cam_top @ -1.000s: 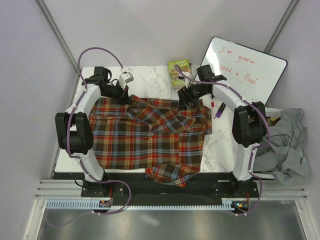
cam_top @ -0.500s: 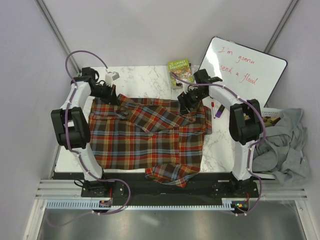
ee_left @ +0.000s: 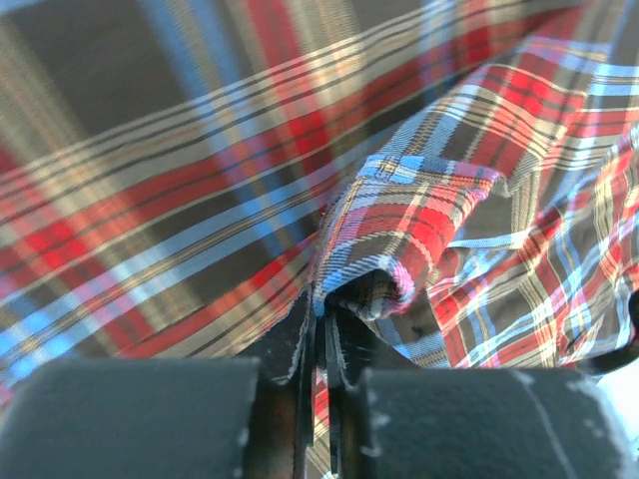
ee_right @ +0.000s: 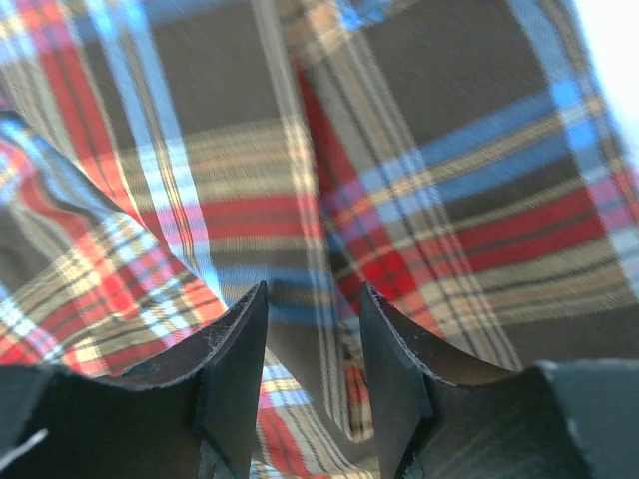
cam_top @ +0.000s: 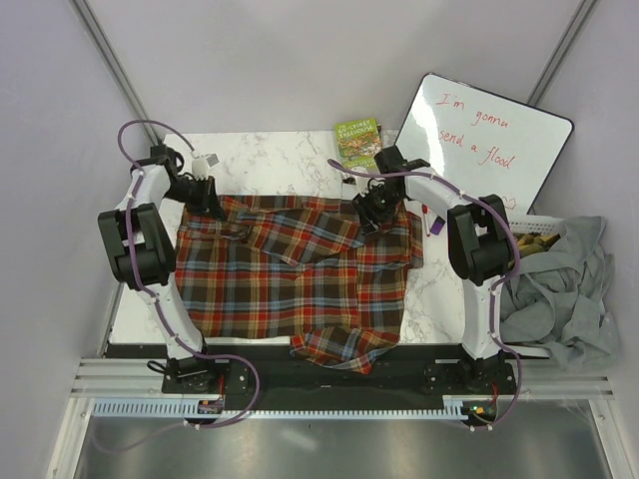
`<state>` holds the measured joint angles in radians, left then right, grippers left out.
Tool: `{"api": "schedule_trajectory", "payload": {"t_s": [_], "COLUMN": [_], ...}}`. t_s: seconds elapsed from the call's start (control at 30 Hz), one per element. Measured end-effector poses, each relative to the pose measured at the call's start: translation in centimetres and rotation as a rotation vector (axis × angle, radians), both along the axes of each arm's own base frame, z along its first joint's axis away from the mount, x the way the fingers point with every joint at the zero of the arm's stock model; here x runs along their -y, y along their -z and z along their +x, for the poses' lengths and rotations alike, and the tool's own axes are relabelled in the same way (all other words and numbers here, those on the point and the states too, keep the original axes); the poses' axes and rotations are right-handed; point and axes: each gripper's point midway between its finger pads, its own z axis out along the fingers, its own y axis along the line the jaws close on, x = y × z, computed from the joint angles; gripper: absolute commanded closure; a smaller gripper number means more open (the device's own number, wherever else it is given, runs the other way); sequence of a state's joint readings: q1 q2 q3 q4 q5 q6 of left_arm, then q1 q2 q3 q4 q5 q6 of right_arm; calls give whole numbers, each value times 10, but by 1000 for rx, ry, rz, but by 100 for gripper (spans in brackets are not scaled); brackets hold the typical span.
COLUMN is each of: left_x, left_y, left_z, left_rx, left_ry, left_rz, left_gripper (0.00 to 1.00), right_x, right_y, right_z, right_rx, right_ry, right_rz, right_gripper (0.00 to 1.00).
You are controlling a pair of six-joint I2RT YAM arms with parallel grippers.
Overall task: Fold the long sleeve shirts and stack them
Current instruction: Fold the shirt
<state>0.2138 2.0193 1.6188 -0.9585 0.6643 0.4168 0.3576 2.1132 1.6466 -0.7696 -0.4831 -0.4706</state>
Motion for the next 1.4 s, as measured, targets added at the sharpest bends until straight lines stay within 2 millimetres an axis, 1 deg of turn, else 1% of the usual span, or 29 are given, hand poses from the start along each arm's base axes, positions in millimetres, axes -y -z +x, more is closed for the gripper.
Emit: {"api": "schedule_trajectory", "payload": {"t_s": [0.03,0.07,0.13,0.17,0.27,0.37,0.43,0.5,0.57,0.63,0.7,0.77,0.83,0.93,1.03,1.07,1.2,1.27,1.3,1.33,1.4], "left_x": [-4,-8,-16,-19,-30,-35,-33,-24,-9,6,20,27,25,15,9,8,6,6,7,7,10], "left_y": [2,3,4,3,1,-2,-6,-14,-21,-24,-19,-8,6,32,58,63,62,61,59,58,54], "left_z": [0,-1,0,1,6,12,15,19,23,27,30,24,16,4,2,3,19,27,31,35,35], "left_rx": [-11,-18,-26,-29,-13,19,49,94,139,176,192,174,139,66,7,-4,7,13,21,32,43], "left_ry": [-15,-27,-55,-68,-97,-104,-87,-56,-12,28,60,80,78,64,57,56,48,43,42,42,55], "left_rz": [6,10,30,35,60,80,95,115,136,155,172,187,206,233,251,247,247,244,240,237,221], "left_gripper": [80,71,67,63,60,59,59,59,59,59,60,60,61,62,63,63,64,63,62,61,58], "right_x": [2,4,7,9,12,12,11,10,11,11,11,14,16,21,25,25,27,27,27,27,28], "right_y": [1,2,3,3,2,-3,-6,-8,-10,-10,-7,-2,5,14,25,25,26,25,24,23,22], "right_z": [2,3,6,8,12,18,21,24,26,27,27,28,28,29,31,34,45,56,60,63,62], "right_rx": [6,12,25,30,46,66,78,93,104,110,111,110,105,100,99,108,145,171,182,190,185], "right_ry": [6,10,19,23,31,37,38,40,42,43,44,45,44,44,45,46,52,58,58,59,51], "right_rz": [-14,-23,-42,-52,-70,-74,-74,-80,-89,-101,-114,-137,-158,-187,-217,-222,-244,-251,-252,-251,-246], "right_gripper": [52,52,52,51,51,51,51,51,52,52,52,52,53,53,54,54,54,54,53,49,46]}}
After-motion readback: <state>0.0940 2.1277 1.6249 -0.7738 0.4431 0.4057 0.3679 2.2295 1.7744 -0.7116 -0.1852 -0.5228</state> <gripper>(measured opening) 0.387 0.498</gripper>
